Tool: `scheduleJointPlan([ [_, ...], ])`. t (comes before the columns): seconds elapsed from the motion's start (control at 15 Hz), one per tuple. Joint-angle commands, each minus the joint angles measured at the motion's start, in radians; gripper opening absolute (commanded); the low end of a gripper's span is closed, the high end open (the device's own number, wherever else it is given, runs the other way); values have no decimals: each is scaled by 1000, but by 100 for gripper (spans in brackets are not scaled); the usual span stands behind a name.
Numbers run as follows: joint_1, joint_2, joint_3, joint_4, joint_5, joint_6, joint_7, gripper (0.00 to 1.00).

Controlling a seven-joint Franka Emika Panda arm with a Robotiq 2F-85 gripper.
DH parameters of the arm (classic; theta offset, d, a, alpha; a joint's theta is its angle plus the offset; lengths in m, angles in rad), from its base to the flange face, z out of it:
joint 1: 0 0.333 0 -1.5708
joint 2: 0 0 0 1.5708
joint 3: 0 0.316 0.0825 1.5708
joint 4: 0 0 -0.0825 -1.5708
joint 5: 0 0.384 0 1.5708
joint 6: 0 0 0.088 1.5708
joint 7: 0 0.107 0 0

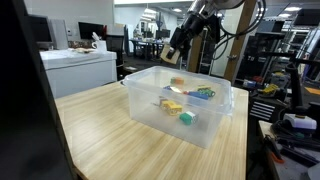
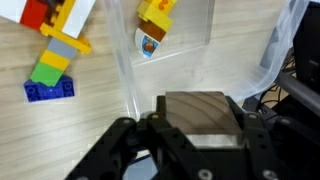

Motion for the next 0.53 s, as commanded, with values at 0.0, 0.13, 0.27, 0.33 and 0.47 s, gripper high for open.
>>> scheduleJointPlan([
  [0.0,39,-62,-45,-77,-46,-28,-24,82],
  [0.13,53,-61,-63,-83,-65,-22,-14,96],
  [0.27,58,-46,-76,-58,-63,-17,-4,100],
  [0.33,59,-38,-84,-42,-55,-17,4,100],
  [0.47,53,-10,-103,11,-37,-7,23,100],
])
